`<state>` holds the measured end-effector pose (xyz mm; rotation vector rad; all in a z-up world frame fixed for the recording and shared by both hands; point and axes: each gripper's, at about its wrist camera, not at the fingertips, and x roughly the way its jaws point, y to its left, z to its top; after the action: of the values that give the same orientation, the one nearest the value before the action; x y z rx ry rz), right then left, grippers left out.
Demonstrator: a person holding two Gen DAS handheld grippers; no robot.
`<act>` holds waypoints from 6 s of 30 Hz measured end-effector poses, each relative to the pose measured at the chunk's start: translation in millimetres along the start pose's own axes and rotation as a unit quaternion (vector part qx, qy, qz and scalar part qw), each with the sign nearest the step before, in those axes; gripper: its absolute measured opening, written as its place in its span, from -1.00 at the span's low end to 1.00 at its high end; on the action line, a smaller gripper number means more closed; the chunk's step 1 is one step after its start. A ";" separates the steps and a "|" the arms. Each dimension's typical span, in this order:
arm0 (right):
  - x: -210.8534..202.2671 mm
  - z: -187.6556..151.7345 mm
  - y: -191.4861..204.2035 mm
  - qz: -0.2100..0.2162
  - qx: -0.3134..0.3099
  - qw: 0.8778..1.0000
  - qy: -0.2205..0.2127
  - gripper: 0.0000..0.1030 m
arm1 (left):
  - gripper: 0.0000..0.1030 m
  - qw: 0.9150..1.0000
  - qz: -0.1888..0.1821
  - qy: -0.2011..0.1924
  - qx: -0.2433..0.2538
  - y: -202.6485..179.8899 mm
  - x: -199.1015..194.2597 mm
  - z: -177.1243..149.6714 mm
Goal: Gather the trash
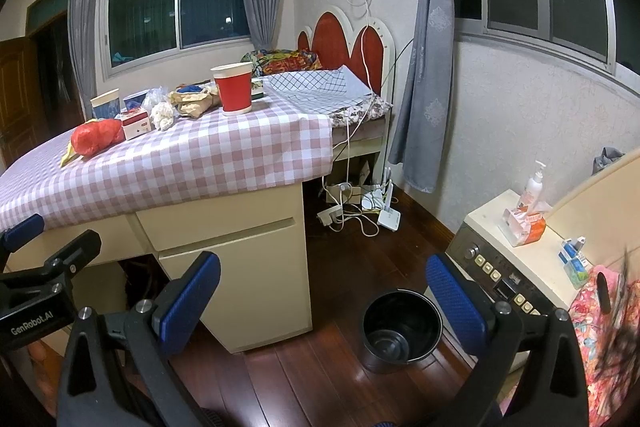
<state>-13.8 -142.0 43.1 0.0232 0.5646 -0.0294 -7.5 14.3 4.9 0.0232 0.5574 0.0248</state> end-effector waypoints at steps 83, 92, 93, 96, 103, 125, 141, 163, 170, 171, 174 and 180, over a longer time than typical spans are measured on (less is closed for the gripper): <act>40.8 52.9 36.9 0.076 -0.049 0.996 -0.005 1.00 | 1.00 0.997 0.057 -0.023 -0.049 74.3 33.5 37.7; 94.1 110.9 71.5 0.129 -0.071 0.989 -0.023 1.00 | 0.99 0.993 0.080 -0.027 -0.081 126.3 83.1 76.5; 103.4 118.6 75.8 0.128 -0.074 0.989 -0.023 1.00 | 0.99 0.993 0.082 -0.032 -0.085 131.5 88.9 82.5; 134.3 140.2 86.4 0.124 -0.076 0.989 -0.026 1.00 | 0.99 0.992 0.092 -0.030 -0.084 140.9 107.5 94.7; 201.2 173.0 106.6 0.117 -0.081 0.990 -0.012 0.93 | 0.99 0.991 0.079 -0.020 -0.106 157.6 137.1 104.2; 266.8 196.2 122.2 0.140 -0.073 0.987 0.032 0.06 | -0.07 0.994 0.074 -0.003 -0.078 161.4 160.6 109.4; 163.5 162.9 45.9 0.141 -0.076 0.986 -0.038 0.05 | -0.10 0.997 -0.022 -0.063 -0.030 75.4 104.0 119.1; 166.1 53.1 -128.2 0.045 -0.019 0.998 0.049 0.05 | -0.10 0.978 -0.190 0.033 0.084 -140.2 155.2 58.4; 207.0 7.8 -187.9 0.039 -0.003 0.995 0.092 0.05 | -0.10 0.966 -0.220 0.086 0.105 -203.1 198.0 13.3; 214.4 2.8 -194.4 0.038 0.003 0.994 0.104 0.05 | -0.10 0.963 -0.226 0.096 0.110 -212.9 205.2 4.7; 245.9 -17.9 -214.7 0.039 0.012 0.989 0.142 0.05 | -0.10 0.956 -0.235 0.124 0.125 -238.4 227.1 -19.3; 307.4 -66.5 -234.1 0.073 -0.012 0.971 0.226 0.05 | -0.10 0.939 -0.244 0.197 0.138 -272.4 282.6 -65.6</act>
<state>202.2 -380.6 -180.9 0.0478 1.0171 0.1305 202.2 -248.5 -208.0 0.1555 0.9527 -0.5454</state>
